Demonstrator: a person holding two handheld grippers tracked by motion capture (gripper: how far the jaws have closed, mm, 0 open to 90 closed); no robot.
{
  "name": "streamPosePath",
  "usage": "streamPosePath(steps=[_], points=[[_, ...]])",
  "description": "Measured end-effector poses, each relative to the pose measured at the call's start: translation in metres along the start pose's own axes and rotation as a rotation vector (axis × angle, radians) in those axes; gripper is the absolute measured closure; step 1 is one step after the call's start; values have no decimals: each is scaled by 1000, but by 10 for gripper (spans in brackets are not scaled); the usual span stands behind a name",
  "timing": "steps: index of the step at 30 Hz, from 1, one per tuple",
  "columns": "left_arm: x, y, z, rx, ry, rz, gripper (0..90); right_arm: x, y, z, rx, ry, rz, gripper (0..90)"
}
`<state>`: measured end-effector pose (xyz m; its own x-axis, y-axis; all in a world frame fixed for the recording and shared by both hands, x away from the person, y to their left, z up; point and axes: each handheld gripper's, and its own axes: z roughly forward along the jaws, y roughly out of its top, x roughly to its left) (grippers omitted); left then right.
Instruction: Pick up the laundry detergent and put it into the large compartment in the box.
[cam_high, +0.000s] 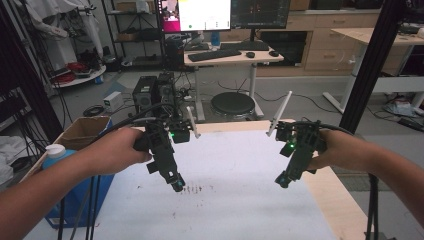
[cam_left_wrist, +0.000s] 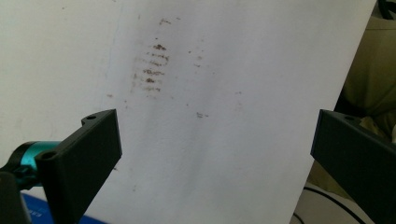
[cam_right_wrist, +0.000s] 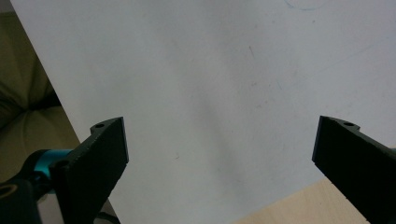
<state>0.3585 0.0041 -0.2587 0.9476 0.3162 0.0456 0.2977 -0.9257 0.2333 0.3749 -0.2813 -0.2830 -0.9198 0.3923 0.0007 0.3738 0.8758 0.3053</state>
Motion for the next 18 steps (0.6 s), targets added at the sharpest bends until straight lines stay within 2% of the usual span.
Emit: streamPosePath(steps=[3,7,8,11,14,17,18], points=[[-1,3,7,11,15,-10,18,2,2,2,-4,5,-4,26],[-4,7,15,25,76,-6,18,2,4,7,-2,11,-12,26],[-4,7,19,23,36,21,18,2,4,8,0,13,-13,26],[-5,8,20,17,37,17,18,1,5,10,-1,15,-13,26],[2,10,26,36,19,-20,18,-1,8,13,-4,20,-12,26],[2,10,28,40,19,-18,18,-1,9,15,-6,22,-13,26],[4,10,28,40,5,-7,18,-2,10,16,-2,25,-20,26]])
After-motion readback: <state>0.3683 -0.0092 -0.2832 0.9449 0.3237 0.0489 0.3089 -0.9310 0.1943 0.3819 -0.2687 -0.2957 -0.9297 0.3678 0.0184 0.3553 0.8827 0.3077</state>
